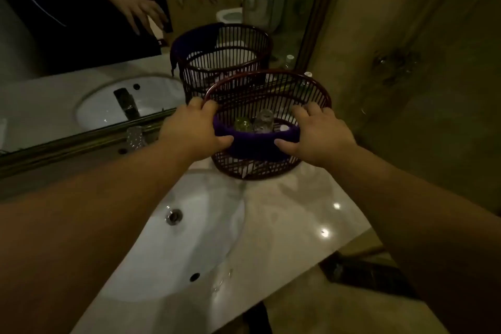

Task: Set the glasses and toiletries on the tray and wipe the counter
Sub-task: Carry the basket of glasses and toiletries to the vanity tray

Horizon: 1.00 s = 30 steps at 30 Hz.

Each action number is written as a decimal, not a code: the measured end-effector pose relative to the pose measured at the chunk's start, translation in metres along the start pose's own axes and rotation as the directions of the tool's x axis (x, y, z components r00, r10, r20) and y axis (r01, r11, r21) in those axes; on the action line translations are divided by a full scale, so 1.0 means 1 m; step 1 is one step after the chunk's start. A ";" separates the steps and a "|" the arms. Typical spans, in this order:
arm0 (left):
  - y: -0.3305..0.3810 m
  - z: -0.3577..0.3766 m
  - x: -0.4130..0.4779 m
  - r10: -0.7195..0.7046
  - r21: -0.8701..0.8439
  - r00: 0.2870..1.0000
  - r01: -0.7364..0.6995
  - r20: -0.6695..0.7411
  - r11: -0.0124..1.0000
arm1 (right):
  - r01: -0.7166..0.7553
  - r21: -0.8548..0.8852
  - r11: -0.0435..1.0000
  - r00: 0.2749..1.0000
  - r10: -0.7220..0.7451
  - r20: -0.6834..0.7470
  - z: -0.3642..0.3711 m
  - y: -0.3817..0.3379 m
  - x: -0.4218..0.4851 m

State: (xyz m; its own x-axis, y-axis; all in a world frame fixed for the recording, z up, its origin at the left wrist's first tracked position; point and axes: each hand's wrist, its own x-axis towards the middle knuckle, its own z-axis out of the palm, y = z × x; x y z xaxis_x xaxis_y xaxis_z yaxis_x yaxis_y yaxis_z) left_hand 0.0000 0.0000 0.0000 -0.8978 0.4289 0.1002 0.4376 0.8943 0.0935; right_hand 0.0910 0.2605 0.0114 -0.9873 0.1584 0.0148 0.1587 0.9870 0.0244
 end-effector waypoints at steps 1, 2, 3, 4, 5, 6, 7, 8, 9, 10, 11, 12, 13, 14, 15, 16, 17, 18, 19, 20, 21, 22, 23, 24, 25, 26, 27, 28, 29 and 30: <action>0.002 0.003 0.011 -0.026 -0.003 1.000 0.026 0.012 1.000 | 0.011 0.002 1.000 1.000 -0.011 0.007 0.002 0.008 0.013; 0.005 0.006 0.022 -0.067 0.011 0.998 0.067 0.020 0.998 | -0.007 -0.003 1.000 1.000 0.007 0.016 0.003 0.016 0.025; 0.007 0.011 0.032 -0.090 0.016 0.995 0.089 0.032 0.996 | 0.001 -0.010 1.000 1.000 -0.001 0.022 0.008 0.025 0.040; 0.009 0.016 0.041 -0.116 0.018 0.992 0.116 0.053 0.993 | -0.004 -0.012 1.000 0.999 0.004 0.044 0.011 0.034 0.052; 0.011 0.020 0.053 -0.130 0.019 0.990 0.129 0.053 0.991 | 0.000 -0.022 1.000 0.999 0.001 0.041 0.017 0.043 0.066; 0.014 0.022 0.064 -0.144 0.022 0.988 0.143 0.058 0.989 | -0.009 -0.038 0.999 0.999 0.011 0.047 0.020 0.050 0.078; 0.016 0.027 0.074 -0.158 0.030 0.985 0.157 0.062 0.987 | -0.014 -0.051 0.999 0.999 0.017 0.042 0.025 0.058 0.090; 0.017 0.030 0.083 -0.173 0.042 0.982 0.170 0.081 0.985 | -0.025 -0.072 0.997 0.998 0.029 0.054 0.029 0.066 0.100; 0.017 0.035 0.091 -0.195 0.057 0.976 0.191 0.091 0.980 | -0.041 -0.083 0.996 0.998 0.046 0.053 0.034 0.073 0.110; 0.017 0.038 0.098 -0.224 0.059 0.970 0.219 0.096 0.974 | -0.068 -0.086 0.994 0.996 0.073 0.060 0.038 0.079 0.119; 0.015 0.043 0.105 -0.252 0.060 0.963 0.247 0.097 0.967 | -0.089 -0.091 0.992 0.994 0.095 0.060 0.042 0.086 0.128; 0.014 0.046 0.110 -0.280 0.053 0.954 0.276 0.103 0.960 | -0.110 -0.094 0.989 0.991 0.117 0.064 0.045 0.093 0.136; 0.013 0.051 0.115 -0.309 0.039 0.945 0.306 0.112 0.951 | -0.128 -0.091 0.988 0.989 0.134 0.066 0.049 0.100 0.144; 0.012 0.054 0.119 -0.340 0.020 0.931 0.341 0.129 0.940 | -0.146 -0.079 0.986 0.986 0.152 0.073 0.052 0.105 0.151; 0.011 0.058 0.122 -0.371 -0.001 0.916 0.375 0.152 0.927 | -0.159 -0.054 0.986 0.984 0.163 0.077 0.056 0.110 0.157; 0.010 0.063 0.124 -0.404 -0.026 0.897 0.415 0.181 0.910 | -0.172 -0.028 0.985 0.982 0.174 0.079 0.060 0.113 0.161; 0.008 0.068 0.126 -0.429 -0.050 0.878 0.448 0.214 0.892 | -0.182 -0.004 0.983 0.980 0.181 0.080 0.063 0.117 0.167; 0.007 0.072 0.127 -0.447 -0.081 0.859 0.479 0.248 0.874 | -0.193 0.017 0.981 0.978 0.190 0.087 0.065 0.118 0.172; 0.007 0.076 0.128 -0.460 -0.118 0.844 0.504 0.276 0.855 | -0.199 0.034 0.979 0.976 0.196 0.092 0.068 0.120 0.177; 0.007 0.079 0.128 -0.475 -0.153 0.830 0.531 0.292 0.833 | -0.207 0.046 0.977 0.974 0.202 0.099 0.069 0.121 0.182; 0.006 0.082 0.128 -0.495 -0.174 0.819 0.553 0.290 0.815 | -0.213 0.052 0.976 0.973 0.207 0.100 0.071 0.121 0.186; 0.006 0.084 0.130 -0.515 -0.179 0.810 0.571 0.280 0.801 | -0.221 0.055 0.974 0.971 0.215 0.101 0.072 0.122 0.189; 0.006 0.085 0.131 -0.532 -0.176 0.803 0.584 0.269 0.792 | -0.228 0.053 0.972 0.970 0.222 0.104 0.072 0.123 0.193; 0.005 0.085 0.133 -0.544 -0.174 0.796 0.594 0.266 0.785 | -0.234 0.047 0.971 0.967 0.227 0.112 0.072 0.124 0.196; 0.005 0.085 0.134 -0.552 -0.175 0.790 0.603 0.265 0.779 | -0.238 0.039 0.970 0.965 0.232 0.125 0.072 0.125 0.199; 0.003 0.084 0.134 -0.558 -0.178 0.786 0.609 0.266 0.773 | -0.242 0.031 0.970 0.962 0.236 0.139 0.072 0.125 0.200; 0.002 0.083 0.134 -0.562 -0.184 0.783 0.614 0.266 0.768 | -0.248 0.026 0.969 0.958 0.241 0.153 0.071 0.126 0.201; 0.001 0.082 0.133 -0.567 -0.190 0.780 0.618 0.265 0.763 | -0.252 0.021 0.967 0.955 0.245 0.167 0.071 0.126 0.202; 0.001 0.081 0.131 -0.570 -0.197 0.779 0.621 0.260 0.759 | -0.255 0.017 0.967 0.952 0.248 0.177 0.070 0.127 0.200; 0.001 0.079 0.128 -0.573 -0.201 0.780 0.622 0.252 0.757 | -0.259 0.015 0.966 0.951 0.252 0.181 0.068 0.127 0.197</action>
State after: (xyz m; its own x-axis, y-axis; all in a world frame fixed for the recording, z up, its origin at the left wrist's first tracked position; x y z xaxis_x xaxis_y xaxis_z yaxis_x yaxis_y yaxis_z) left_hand -0.1184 0.0655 -0.0651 -0.9633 -0.1459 -0.2255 -0.2169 0.9178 0.3327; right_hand -0.0844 0.4188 -0.0509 -0.9006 0.4039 -0.1605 0.4086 0.9127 0.0044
